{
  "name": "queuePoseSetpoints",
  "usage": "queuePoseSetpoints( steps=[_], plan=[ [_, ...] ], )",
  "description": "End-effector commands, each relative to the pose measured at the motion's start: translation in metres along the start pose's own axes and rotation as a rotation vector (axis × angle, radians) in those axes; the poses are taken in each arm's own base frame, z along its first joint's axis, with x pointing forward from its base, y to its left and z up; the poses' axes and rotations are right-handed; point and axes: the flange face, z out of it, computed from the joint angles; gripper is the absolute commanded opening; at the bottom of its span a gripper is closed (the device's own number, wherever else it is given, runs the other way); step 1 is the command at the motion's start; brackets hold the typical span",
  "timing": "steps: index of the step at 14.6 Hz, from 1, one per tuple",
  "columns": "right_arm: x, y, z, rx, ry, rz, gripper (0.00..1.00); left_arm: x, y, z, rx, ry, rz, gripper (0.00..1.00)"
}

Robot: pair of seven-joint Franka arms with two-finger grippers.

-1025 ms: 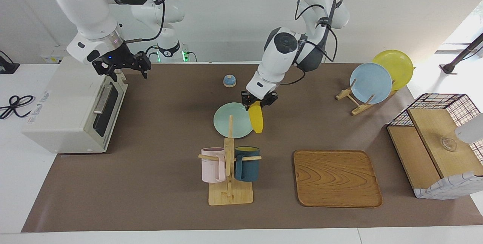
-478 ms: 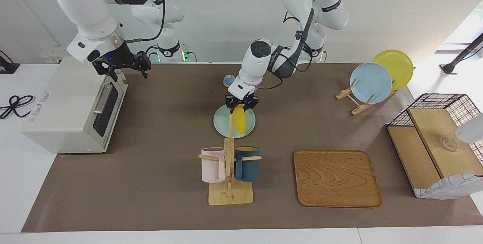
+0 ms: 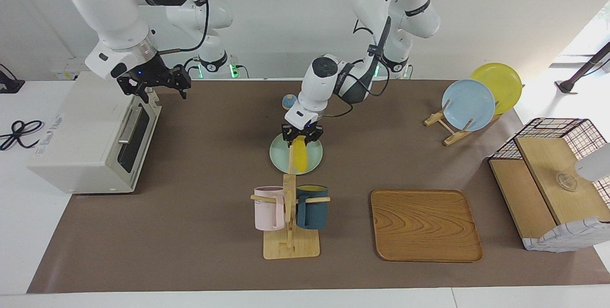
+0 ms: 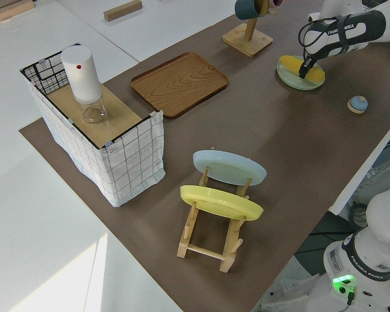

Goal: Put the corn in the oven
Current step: 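Carry the corn with the left gripper onto the pale green plate, then open the left gripper and withdraw while the right gripper nears the plate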

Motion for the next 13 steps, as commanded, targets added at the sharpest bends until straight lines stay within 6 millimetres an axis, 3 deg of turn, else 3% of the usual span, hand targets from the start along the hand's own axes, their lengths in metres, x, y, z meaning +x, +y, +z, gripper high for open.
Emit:
queuePoseSetpoints(
  steps=[1, 5, 8, 9, 10, 13],
  plan=[
    [-0.001, -0.004, -0.004, 0.014, 0.014, 0.003, 1.0, 0.008, -0.002, -0.016, 0.027, 0.009, 0.022, 1.0],
    [0.002, -0.007, -0.002, 0.056, 0.032, 0.011, 1.0, 0.036, -0.016, -0.072, 0.036, -0.016, -0.018, 1.0],
    [0.014, -0.018, 0.013, 0.131, 0.08, 0.095, 1.0, 0.052, -0.041, -0.12, 0.04, -0.035, 0.004, 1.0],
    [0.021, -0.037, 0.019, 0.134, 0.091, 0.127, 1.0, 0.059, -0.053, -0.135, 0.044, -0.043, 0.006, 1.0],
    [0.031, -0.071, 0.028, 0.134, 0.094, 0.129, 1.0, 0.066, -0.064, -0.152, 0.046, -0.049, 0.011, 1.0],
    [0.056, -0.149, 0.058, 0.151, 0.124, 0.185, 1.0, 0.096, -0.118, -0.193, 0.073, -0.091, 0.028, 1.0]
  ],
)
